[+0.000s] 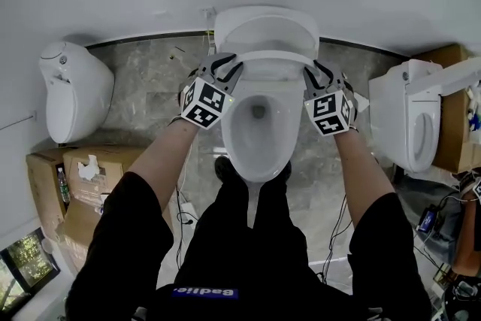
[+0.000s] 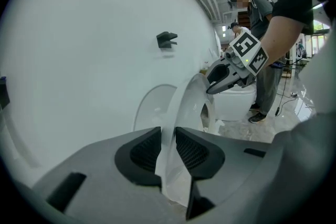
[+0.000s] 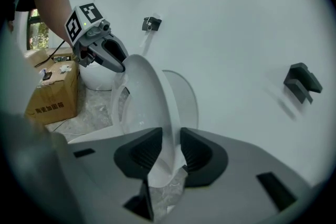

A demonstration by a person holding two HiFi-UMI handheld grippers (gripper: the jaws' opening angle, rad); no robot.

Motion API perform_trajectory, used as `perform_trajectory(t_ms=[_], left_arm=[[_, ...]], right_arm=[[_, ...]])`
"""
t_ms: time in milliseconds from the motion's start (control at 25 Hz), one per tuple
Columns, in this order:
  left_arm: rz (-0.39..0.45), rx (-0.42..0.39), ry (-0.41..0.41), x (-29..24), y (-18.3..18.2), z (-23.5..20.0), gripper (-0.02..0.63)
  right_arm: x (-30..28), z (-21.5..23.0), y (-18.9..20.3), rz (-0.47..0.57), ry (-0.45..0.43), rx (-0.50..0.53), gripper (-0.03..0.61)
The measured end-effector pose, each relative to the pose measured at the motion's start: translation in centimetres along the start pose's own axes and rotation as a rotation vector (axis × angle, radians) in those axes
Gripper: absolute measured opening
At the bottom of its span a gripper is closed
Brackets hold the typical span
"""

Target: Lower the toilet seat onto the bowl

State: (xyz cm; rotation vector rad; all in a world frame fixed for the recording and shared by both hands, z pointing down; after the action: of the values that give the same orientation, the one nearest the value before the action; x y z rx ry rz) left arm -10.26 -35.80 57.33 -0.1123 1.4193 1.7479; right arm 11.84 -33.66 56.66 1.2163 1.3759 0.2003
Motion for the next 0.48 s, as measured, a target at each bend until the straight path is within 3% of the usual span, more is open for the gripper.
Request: perform_trajectory(t_ms=[480], left_arm=[[-0.025, -0.058, 0.106, 3.4, 0.3, 5.0, 0.095]], right_arm=[[4.1, -3.6, 2.2, -0.092, 0.022, 0.024, 0.117]])
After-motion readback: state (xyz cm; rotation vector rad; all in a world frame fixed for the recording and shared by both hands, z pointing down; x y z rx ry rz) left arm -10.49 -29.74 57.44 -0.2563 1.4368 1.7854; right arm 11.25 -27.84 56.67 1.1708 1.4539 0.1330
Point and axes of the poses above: the fingertips, and each gripper's own axes: x backward along the fingers, z to its right, y out of its underside, the point moved 5 cm from there along x, backward along the fingers, and after that the axes turned 11 degrees about -x, right-handed, at the moved point
